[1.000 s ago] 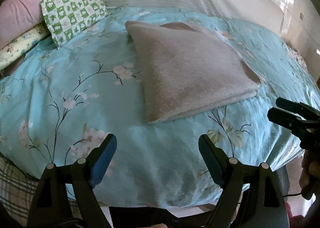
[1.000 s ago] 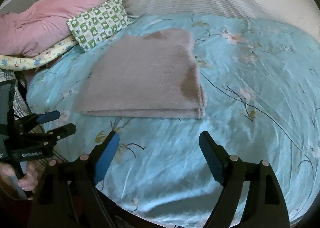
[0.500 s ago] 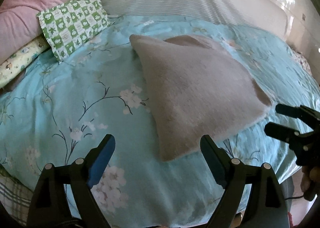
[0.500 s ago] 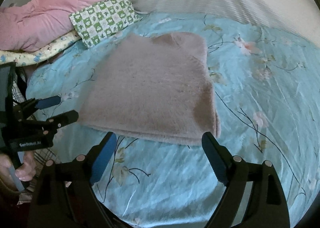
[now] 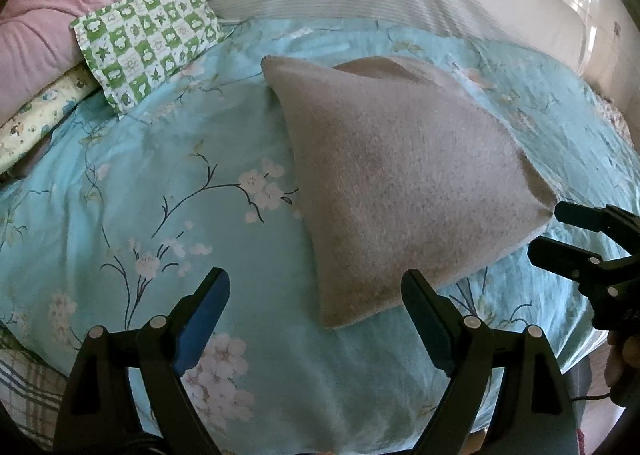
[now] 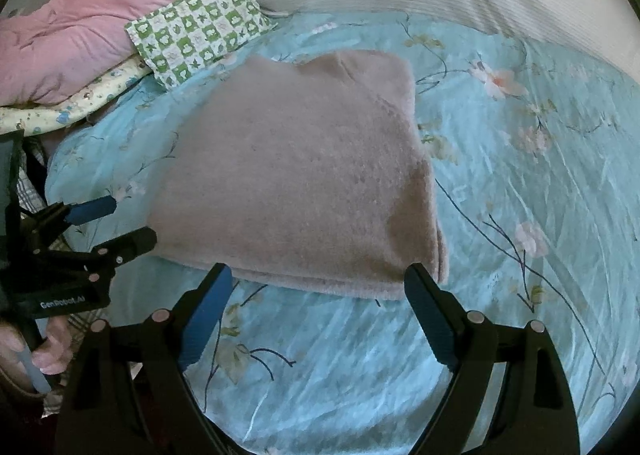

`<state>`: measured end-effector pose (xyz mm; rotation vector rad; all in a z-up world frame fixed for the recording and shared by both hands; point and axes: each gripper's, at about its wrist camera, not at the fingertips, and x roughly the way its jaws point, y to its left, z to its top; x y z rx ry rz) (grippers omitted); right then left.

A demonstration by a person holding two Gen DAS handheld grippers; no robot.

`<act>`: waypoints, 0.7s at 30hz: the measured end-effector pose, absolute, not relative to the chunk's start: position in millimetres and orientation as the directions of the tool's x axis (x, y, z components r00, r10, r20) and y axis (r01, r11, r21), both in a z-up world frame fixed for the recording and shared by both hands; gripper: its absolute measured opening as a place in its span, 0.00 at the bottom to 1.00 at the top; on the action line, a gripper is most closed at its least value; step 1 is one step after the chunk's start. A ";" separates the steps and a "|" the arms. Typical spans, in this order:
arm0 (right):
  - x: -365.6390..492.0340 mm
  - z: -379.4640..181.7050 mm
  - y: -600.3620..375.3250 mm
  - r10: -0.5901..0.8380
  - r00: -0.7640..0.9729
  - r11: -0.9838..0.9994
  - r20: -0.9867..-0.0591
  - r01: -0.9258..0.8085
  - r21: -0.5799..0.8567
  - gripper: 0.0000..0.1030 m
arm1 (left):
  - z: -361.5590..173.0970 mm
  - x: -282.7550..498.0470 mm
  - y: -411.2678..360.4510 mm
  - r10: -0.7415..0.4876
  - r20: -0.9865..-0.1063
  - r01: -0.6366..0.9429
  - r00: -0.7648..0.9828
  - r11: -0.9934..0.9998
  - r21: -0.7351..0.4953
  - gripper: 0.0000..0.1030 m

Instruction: Fold small clothes

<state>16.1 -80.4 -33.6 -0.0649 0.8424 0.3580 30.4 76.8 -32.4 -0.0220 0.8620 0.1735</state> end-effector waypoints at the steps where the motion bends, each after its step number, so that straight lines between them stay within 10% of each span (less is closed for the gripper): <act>1: 17.0 -32.9 -80.6 0.285 0.610 0.938 -0.739 -0.338 0.083 0.86 | -32.6 30.8 77.3 0.142 -0.758 -0.161 0.637 0.986 0.049 0.86; 21: 23.3 -32.6 -75.9 0.276 0.603 0.938 -0.749 -0.339 0.073 0.87 | -30.2 31.1 79.4 0.157 -0.756 -0.175 0.636 0.983 0.057 0.86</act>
